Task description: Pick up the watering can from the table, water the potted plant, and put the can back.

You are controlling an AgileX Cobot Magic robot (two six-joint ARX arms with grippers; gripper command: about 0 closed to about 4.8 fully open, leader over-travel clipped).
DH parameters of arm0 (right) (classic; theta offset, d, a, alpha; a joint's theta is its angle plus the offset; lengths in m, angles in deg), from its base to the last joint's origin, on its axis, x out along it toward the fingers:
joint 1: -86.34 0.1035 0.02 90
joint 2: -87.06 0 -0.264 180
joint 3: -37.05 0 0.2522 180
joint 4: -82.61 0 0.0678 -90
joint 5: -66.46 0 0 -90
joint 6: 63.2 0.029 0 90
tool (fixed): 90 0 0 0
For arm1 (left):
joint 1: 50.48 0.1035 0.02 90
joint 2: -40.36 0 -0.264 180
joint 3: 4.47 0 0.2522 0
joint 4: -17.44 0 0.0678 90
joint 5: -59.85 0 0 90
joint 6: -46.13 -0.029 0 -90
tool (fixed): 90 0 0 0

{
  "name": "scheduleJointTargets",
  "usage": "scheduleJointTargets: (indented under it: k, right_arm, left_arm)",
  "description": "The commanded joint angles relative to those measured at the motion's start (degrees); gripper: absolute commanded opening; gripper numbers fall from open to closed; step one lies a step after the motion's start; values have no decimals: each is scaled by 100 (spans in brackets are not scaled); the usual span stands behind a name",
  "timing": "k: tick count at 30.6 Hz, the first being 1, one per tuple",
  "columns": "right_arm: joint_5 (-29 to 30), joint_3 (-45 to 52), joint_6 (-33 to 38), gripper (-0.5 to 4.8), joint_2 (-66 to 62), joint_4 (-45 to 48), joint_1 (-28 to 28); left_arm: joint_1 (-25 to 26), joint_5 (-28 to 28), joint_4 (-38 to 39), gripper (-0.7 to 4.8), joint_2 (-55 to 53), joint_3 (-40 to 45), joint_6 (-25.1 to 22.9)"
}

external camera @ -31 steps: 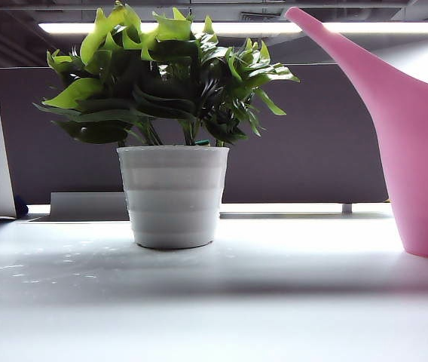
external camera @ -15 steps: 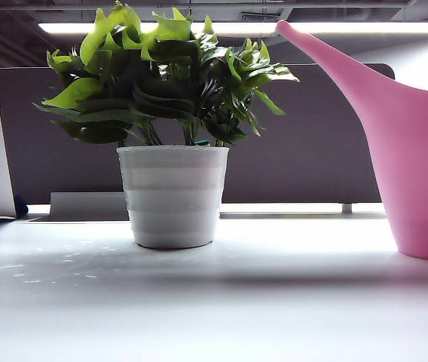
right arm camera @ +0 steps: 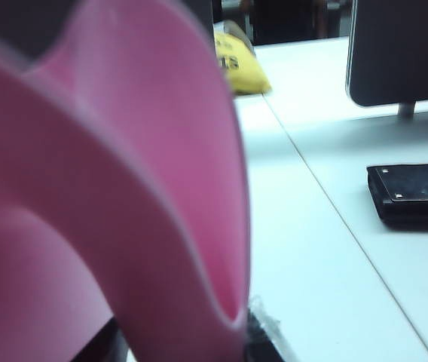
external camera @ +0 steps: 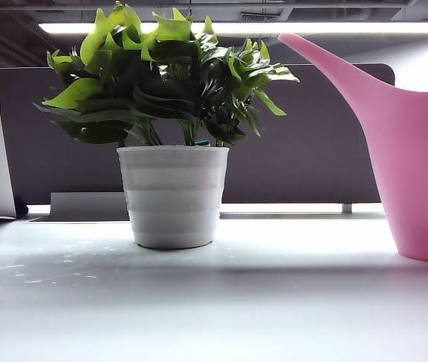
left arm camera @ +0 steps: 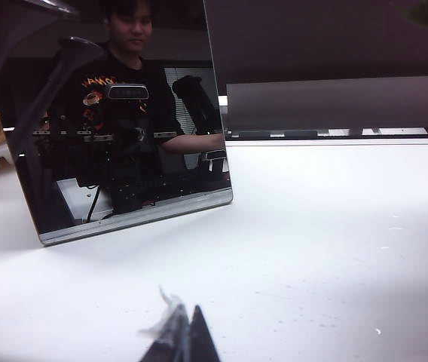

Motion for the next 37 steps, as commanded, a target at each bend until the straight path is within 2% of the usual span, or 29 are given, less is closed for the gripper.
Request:
scheduleJointTargets:
  k: [1, 5, 9, 11, 16, 22, 24, 32, 37]
  right_arm:
    - [48, 249, 313, 189, 463, -2, 0]
    - [201, 319, 393, 189, 852, -365, 0]
    - [195, 297, 391, 191, 896, -240, 0]
    - [188, 284, 389, 214, 901, -195, 0]
    - [199, 289, 420, 215, 949, -306, 0]
    - [352, 299, 476, 219, 1154, -846, 0]
    - [411, 302, 498, 236, 1250, -979, 0]
    - [629, 302, 566, 236, 1624, -1187, -2]
    - [662, 299, 590, 279, 1976, -1574, -7]
  left_arm:
    - [9, 0, -70, -5, -4, -4, 0]
    - [4, 0, -70, -5, -4, -4, 0]
    - [7, 0, -70, -5, -4, -4, 0]
    - [4, 0, -70, -5, -4, -4, -2]
    - [7, 0, -70, -5, -4, -4, 0]
    - [9, 0, -70, -5, -4, -4, 0]
    - [9, -2, -70, -5, -4, -4, 0]
    - [9, -2, -70, -5, -4, -4, 0]
    - [9, -2, -70, -5, -4, -4, 0]
